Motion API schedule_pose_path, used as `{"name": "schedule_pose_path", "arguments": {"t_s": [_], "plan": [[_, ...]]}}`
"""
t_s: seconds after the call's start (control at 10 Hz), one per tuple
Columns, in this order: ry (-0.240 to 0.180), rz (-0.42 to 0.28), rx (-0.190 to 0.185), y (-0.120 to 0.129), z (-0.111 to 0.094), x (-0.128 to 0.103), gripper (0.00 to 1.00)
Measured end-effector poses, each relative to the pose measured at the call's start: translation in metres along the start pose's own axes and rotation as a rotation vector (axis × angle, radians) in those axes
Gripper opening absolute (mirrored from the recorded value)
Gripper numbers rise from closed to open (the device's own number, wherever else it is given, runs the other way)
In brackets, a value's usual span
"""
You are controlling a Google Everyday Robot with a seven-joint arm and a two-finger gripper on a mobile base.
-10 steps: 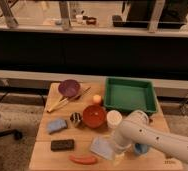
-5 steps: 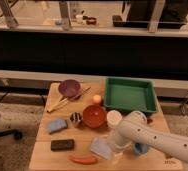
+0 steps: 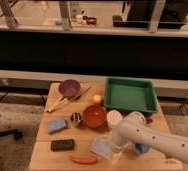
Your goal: Place towel in purple bowl
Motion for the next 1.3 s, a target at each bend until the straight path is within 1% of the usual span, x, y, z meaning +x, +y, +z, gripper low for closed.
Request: {"name": "schedule_pose_path", "arguments": {"t_s": [0.7, 1.3], "plan": [[0.002, -0.008, -0.016, -0.005, 0.016, 0.001, 0.80], [0.007, -0.009, -0.026, -0.006, 0.023, 0.003, 0.80]]}}
